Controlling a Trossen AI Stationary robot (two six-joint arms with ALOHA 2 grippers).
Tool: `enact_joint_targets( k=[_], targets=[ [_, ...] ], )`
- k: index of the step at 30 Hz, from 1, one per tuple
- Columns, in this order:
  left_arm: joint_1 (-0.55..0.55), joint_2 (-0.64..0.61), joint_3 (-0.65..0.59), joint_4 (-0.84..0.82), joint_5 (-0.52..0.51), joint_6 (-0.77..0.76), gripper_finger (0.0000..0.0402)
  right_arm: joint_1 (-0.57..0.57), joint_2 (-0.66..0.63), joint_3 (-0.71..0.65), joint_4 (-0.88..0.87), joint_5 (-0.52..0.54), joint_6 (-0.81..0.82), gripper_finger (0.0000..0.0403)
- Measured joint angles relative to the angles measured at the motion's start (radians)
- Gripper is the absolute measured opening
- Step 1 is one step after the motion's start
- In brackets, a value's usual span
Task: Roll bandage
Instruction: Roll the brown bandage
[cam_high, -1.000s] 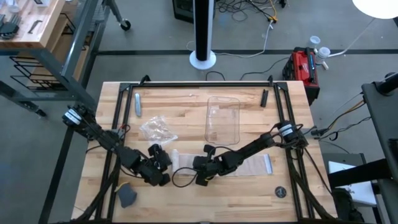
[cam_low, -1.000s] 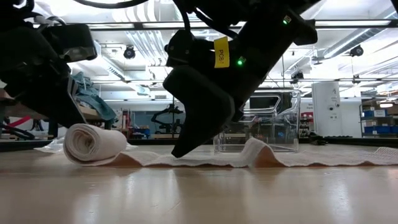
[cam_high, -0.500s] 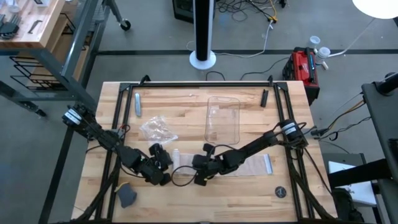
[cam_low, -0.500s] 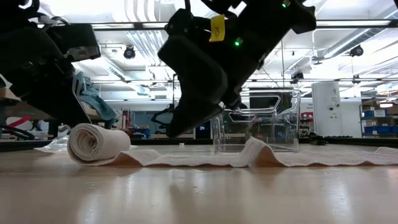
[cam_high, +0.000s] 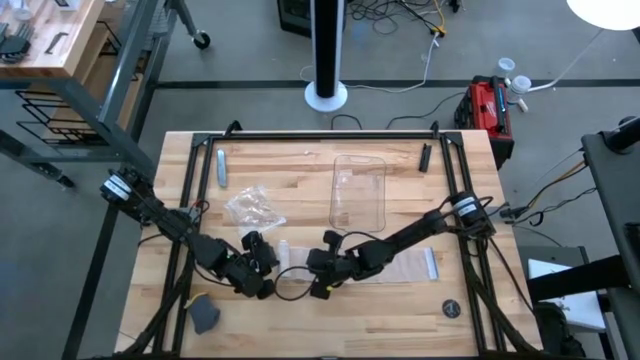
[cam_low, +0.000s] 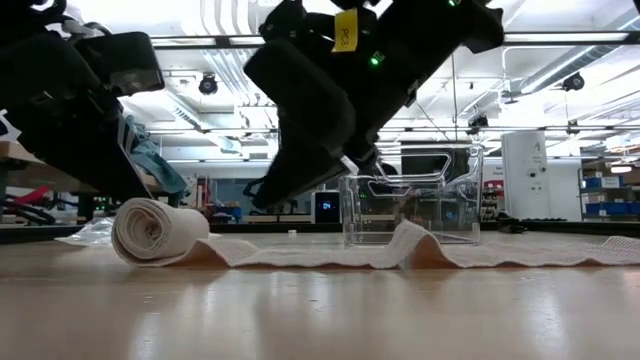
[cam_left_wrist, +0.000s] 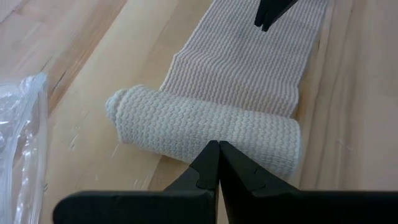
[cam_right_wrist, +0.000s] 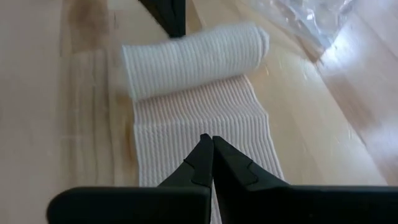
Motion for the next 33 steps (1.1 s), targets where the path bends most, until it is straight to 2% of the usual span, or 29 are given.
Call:
enact_joint_targets(
  k=[6, 12, 19, 28, 33],
  targets=[
    [0.007, 0.0, 0.0, 0.005, 0.004, 0.006, 0.0, -0.022, 0.002, 0.0, 0.069, -0.07, -0.044, 0.0],
    [0.008, 0.0, 0.0, 0.02, 0.005, 0.032, 0.0, -0.051, 0.002, -0.011, 0.113, -0.089, -0.066, 0.0],
    [0.008, 0.0, 0.0, 0.044, 0.006, 0.062, 0.0, -0.067, 0.049, -0.022, 0.223, -0.187, -0.054, 0.0],
    [0.009, 0.0, 0.0, 0.059, 0.02, 0.08, 0.0, -0.074, 0.088, -0.021, 0.273, -0.189, -0.031, 0.0],
    [0.012, 0.0, 0.0, 0.061, 0.024, 0.085, 0.0, -0.082, 0.111, -0.022, 0.346, -0.239, -0.028, 0.0]
  ],
)
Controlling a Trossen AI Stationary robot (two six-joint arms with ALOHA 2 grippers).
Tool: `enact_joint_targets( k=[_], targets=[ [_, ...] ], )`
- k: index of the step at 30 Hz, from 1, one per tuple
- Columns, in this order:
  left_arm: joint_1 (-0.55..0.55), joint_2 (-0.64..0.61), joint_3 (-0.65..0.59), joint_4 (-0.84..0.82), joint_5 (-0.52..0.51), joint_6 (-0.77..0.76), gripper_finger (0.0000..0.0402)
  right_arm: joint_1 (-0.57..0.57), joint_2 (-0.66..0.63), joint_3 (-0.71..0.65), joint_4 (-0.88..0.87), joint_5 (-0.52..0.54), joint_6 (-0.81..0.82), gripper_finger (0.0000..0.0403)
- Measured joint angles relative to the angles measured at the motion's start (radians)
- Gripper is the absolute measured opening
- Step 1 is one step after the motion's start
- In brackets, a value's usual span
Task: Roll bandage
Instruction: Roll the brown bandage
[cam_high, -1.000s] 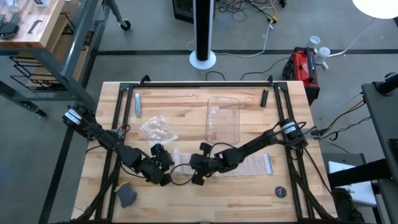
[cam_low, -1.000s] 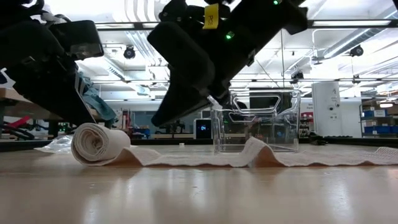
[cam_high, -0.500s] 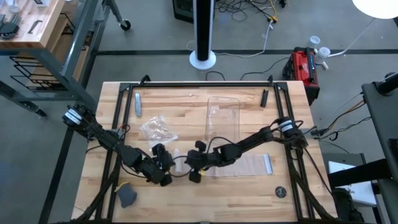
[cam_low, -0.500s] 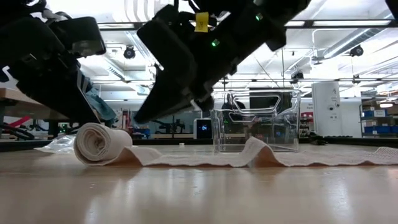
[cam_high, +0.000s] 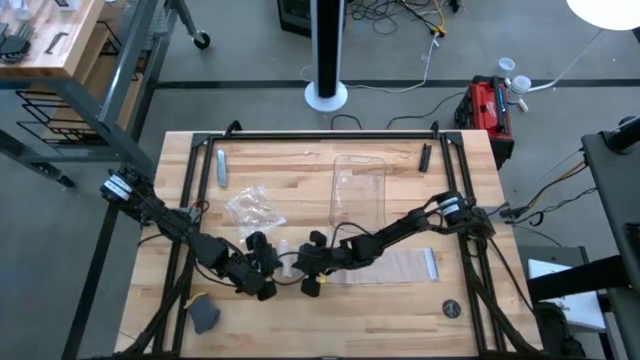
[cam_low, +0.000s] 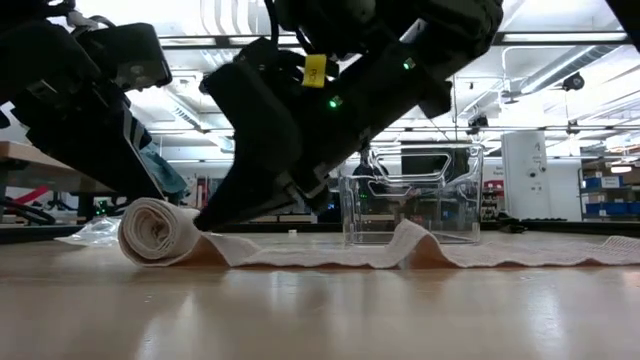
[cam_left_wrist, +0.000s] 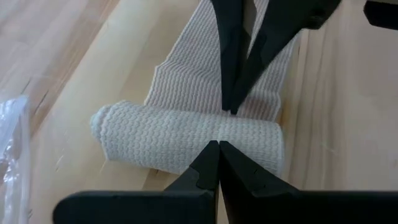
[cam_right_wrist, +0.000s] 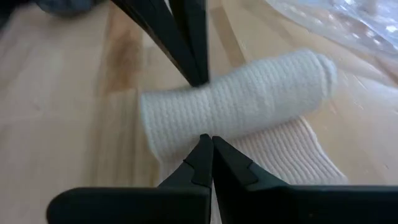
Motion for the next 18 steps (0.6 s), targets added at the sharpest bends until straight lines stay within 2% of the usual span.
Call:
enact_joint_targets(
  k=[8, 13, 18],
  targets=[
    [0.0, 0.0, 0.0, 0.007, 0.001, 0.01, 0.0, -0.009, 0.032, 0.031, 0.057, -0.082, -0.015, 0.0],
    [0.0, -0.025, 0.025, -0.006, 0.058, 0.003, 0.0, -0.011, 0.038, 0.048, 0.044, -0.091, -0.019, 0.0],
    [0.0, -0.059, 0.079, -0.128, 0.067, 0.005, 0.0, -0.012, 0.031, 0.049, -0.003, -0.09, -0.023, 0.0]
  ],
)
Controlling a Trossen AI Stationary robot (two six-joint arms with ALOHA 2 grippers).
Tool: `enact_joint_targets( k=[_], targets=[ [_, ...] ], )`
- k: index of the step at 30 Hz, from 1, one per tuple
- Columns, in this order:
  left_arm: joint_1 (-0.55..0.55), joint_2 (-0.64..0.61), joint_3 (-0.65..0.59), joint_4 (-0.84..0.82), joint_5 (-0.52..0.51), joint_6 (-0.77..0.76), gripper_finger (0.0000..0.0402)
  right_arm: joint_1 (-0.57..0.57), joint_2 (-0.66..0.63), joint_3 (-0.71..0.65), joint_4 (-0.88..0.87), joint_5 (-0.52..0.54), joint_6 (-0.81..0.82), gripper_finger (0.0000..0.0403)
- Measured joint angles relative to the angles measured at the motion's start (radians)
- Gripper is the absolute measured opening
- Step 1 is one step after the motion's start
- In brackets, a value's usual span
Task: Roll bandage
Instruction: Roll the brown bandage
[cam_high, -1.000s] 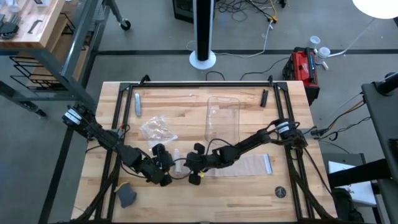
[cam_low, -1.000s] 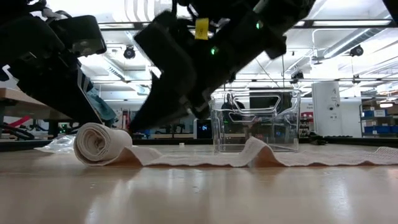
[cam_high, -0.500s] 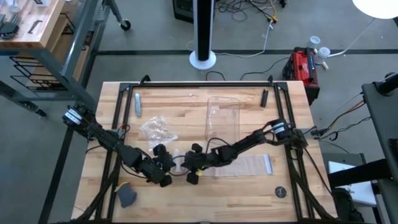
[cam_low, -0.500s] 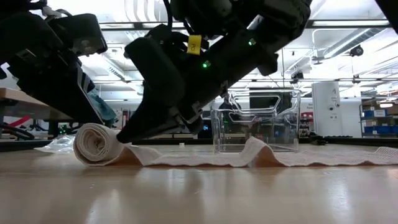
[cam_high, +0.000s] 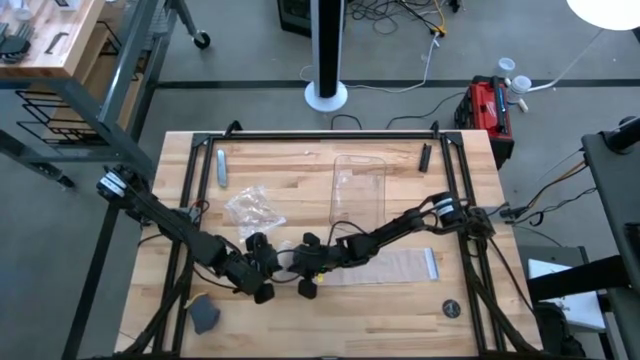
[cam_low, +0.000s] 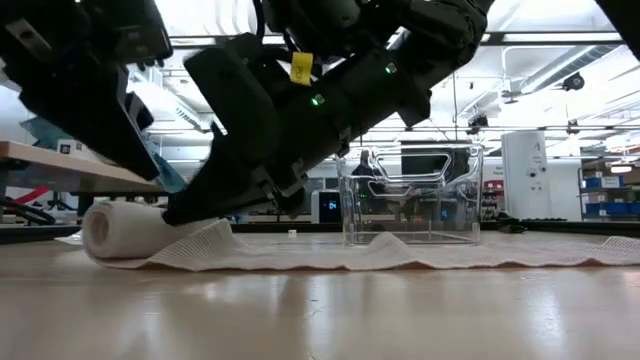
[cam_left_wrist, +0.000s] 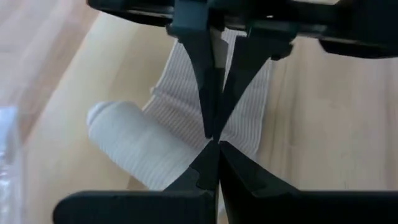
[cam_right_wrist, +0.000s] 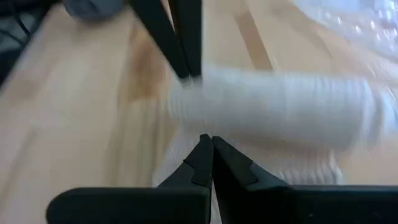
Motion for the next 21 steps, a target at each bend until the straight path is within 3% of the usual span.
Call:
enact_joint_targets(
  k=[10, 15, 21],
  targets=[
    [0.0, -0.004, 0.039, -0.173, -0.024, -0.036, 0.0, 0.025, -0.039, 0.0, -0.224, 0.111, 0.014, 0.0],
    [-0.012, -0.003, 0.019, -0.26, -0.086, -0.114, 0.0, 0.034, -0.04, -0.001, -0.241, 0.123, 0.03, 0.0],
    [-0.012, -0.003, -0.041, -0.188, -0.115, -0.146, 0.0, 0.034, -0.054, -0.002, -0.237, 0.124, 0.026, 0.0]
  ],
)
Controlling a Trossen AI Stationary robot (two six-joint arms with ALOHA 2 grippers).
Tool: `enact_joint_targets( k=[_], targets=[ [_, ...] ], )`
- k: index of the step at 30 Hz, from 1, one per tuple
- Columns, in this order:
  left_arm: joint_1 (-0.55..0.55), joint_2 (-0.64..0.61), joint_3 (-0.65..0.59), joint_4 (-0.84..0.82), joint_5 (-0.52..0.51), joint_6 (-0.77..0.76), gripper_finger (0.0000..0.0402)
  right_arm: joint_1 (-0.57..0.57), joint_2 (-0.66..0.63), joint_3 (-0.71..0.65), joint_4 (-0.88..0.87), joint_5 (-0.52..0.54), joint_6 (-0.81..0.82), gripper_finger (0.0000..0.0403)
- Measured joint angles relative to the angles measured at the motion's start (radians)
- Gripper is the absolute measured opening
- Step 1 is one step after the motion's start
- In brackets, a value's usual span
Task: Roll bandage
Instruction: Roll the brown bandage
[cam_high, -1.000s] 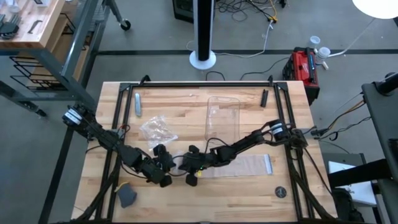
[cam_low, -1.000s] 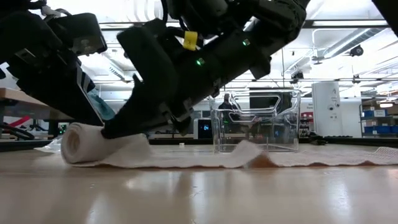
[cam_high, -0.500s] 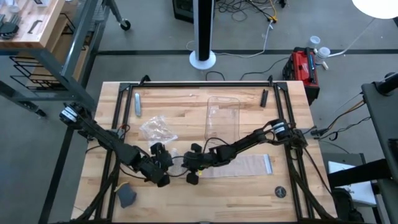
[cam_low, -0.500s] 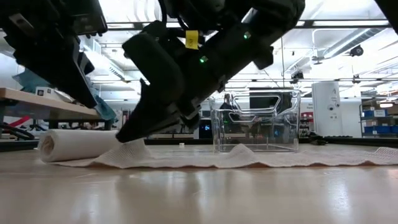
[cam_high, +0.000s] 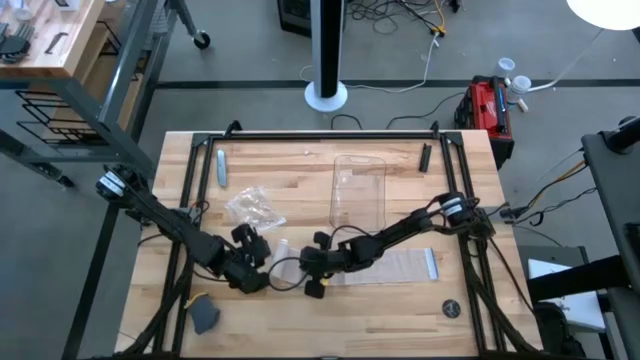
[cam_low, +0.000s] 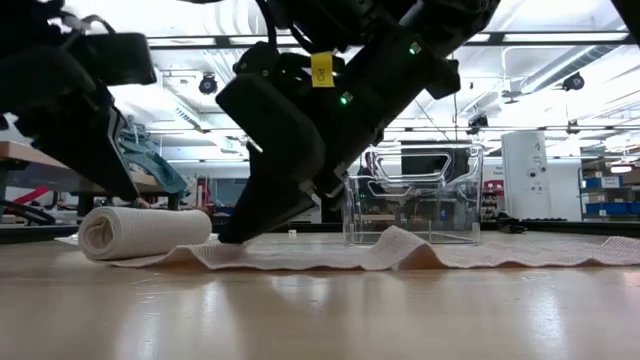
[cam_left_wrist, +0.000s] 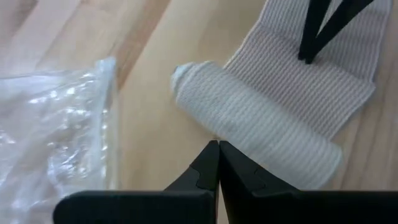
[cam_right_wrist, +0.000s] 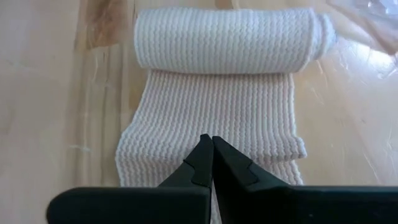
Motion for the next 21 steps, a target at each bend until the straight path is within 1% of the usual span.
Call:
enact_joint_targets(
  k=[6, 14, 19, 21],
  targets=[
    [0.0, 0.0, -0.079, 0.212, 0.001, 0.057, 0.0, -0.003, 0.001, 0.0, 0.0, 0.008, -0.003, 0.0],
    [0.001, 0.0, -0.115, 0.233, 0.012, 0.002, 0.0, -0.005, 0.003, 0.0, -0.002, 0.025, -0.005, 0.0],
    [0.001, 0.0, -0.115, 0.329, 0.011, 0.061, 0.0, -0.007, 0.004, 0.0, 0.004, 0.026, -0.006, 0.0],
    [0.002, 0.003, -0.115, 0.336, 0.01, 0.071, 0.0, -0.01, 0.004, 0.0, 0.012, 0.026, -0.007, 0.0]
  ],
)
